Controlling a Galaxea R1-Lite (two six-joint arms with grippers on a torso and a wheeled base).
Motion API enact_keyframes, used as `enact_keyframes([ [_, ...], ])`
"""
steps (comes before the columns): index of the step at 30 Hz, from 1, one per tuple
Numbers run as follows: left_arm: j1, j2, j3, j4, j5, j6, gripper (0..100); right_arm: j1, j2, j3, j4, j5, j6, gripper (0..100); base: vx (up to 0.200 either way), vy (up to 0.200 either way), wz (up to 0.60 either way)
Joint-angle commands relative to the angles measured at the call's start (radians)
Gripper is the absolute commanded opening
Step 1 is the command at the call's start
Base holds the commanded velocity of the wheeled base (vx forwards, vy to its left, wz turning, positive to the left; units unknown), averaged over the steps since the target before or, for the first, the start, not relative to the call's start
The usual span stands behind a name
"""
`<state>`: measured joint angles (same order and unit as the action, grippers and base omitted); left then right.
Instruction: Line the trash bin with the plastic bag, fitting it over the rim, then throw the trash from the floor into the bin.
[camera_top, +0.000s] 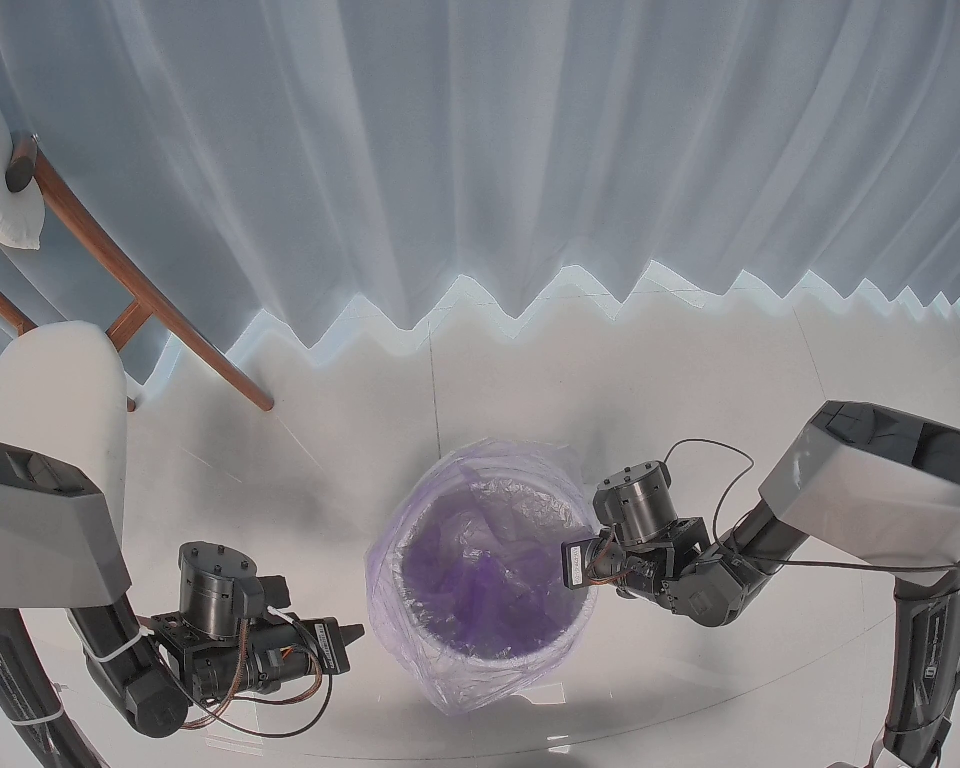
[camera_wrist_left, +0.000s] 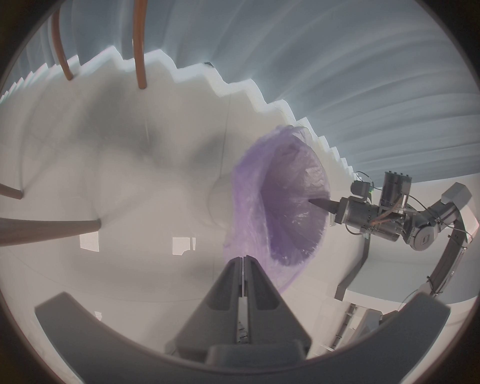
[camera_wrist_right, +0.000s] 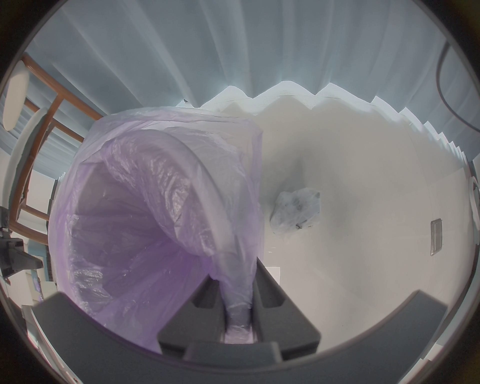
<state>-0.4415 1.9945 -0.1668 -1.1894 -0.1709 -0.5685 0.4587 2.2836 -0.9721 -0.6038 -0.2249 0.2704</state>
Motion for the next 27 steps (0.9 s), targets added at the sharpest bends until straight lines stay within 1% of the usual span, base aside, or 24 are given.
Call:
enact_keyframes([
  [1, -0.003, 0.000, 0.033, -0.016, 0.039, 0.002, 100, 0.000, 0.014, -0.005, -0.001, -0.001, 0.001, 0, 0.000, 0.000, 0.00],
  [3, -0.005, 0.006, 0.050, -0.024, 0.056, 0.021, 100, 0.000, 0.017, -0.007, -0.001, -0.001, 0.001, 0, 0.000, 0.000, 0.00],
  [4, -0.005, 0.015, 0.046, -0.050, 0.062, 0.061, 100, 0.000, 0.019, -0.008, -0.001, -0.001, 0.003, 0, 0.000, 0.000, 0.00],
  [6, -0.019, 0.040, 0.052, -0.096, 0.059, 0.087, 100, 0.003, 0.019, -0.011, -0.001, -0.001, 0.003, 0, 0.000, 0.000, 0.00],
  [9, -0.042, 0.095, 0.039, -0.162, 0.063, 0.091, 100, 0.006, 0.020, -0.013, -0.001, -0.001, 0.003, 0, 0.000, 0.000, 0.00],
  [12, -0.040, 0.150, 0.023, -0.207, 0.070, 0.091, 100, 0.008, 0.020, -0.019, -0.001, -0.001, 0.003, 0, 0.000, 0.000, 0.00],
  [13, -0.034, 0.190, 0.015, -0.245, 0.085, 0.091, 100, 0.008, 0.020, -0.023, -0.001, -0.001, 0.003, 0, 0.000, 0.000, 0.00],
  [14, -0.034, 0.190, 0.015, -0.245, 0.085, 0.091, 100, 0.008, 0.020, -0.023, -0.001, -0.001, 0.003, 0, 0.000, 0.000, 0.00],
  [15, -0.033, 0.231, 0.016, -0.291, 0.094, 0.091, 100, 0.008, 0.020, -0.026, -0.001, -0.002, 0.003, 0, 0.000, 0.000, 0.00],
  [18, -0.033, 0.265, 0.015, -0.317, 0.096, 0.090, 100, 0.008, 0.020, -0.026, -0.001, -0.001, 0.003, 0, 0.000, 0.000, 0.00],
  [19, -0.036, 0.265, 0.015, -0.317, 0.096, 0.090, 0, 0.008, 0.020, -0.026, -0.001, -0.001, 0.003, 0, 0.000, 0.000, 0.00],
  [25, -0.025, 0.260, 0.021, -0.317, 0.096, 0.090, 0, 0.006, 0.030, -0.034, -0.001, -0.002, 0.003, 0, 0.000, 0.000, 0.00],
  [27, -0.003, 0.267, 0.026, -0.317, 0.094, 0.090, 0, 0.006, 0.030, -0.040, 0.001, -0.002, 0.003, 0, 0.000, 0.000, 0.00],
])
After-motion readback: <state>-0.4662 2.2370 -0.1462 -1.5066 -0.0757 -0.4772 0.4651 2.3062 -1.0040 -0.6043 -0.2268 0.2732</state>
